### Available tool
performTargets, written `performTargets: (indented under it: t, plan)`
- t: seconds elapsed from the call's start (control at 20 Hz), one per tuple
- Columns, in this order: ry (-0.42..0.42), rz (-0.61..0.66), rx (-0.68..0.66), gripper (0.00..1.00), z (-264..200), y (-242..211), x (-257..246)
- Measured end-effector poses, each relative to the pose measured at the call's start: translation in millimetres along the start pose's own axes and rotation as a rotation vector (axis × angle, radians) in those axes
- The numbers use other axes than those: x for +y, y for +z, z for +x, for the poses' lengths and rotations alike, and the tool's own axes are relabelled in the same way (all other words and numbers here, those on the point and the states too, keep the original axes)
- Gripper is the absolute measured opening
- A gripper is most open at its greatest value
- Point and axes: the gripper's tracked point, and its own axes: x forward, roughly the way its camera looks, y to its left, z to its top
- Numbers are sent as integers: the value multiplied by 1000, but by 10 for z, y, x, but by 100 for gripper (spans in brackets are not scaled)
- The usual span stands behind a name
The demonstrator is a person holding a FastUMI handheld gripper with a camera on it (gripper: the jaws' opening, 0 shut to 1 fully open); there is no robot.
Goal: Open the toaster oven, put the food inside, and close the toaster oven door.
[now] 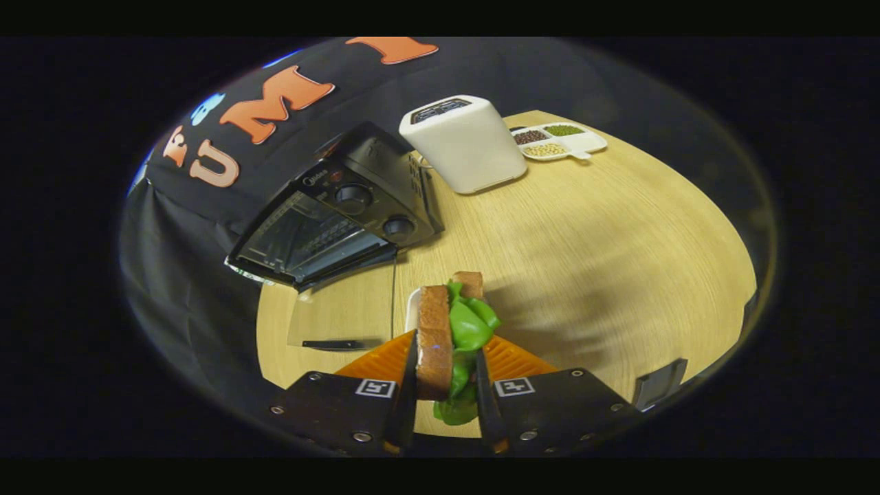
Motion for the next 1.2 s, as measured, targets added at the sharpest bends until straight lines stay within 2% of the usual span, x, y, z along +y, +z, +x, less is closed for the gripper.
performTargets:
  t: [0.25,0.65,1.2]
  plan:
    - [38,-16,-58,36,-195,165,159]
    - [134,-16,-155,36,-398,414,722]
    - [254,18,-203,36,-93,497,1744]
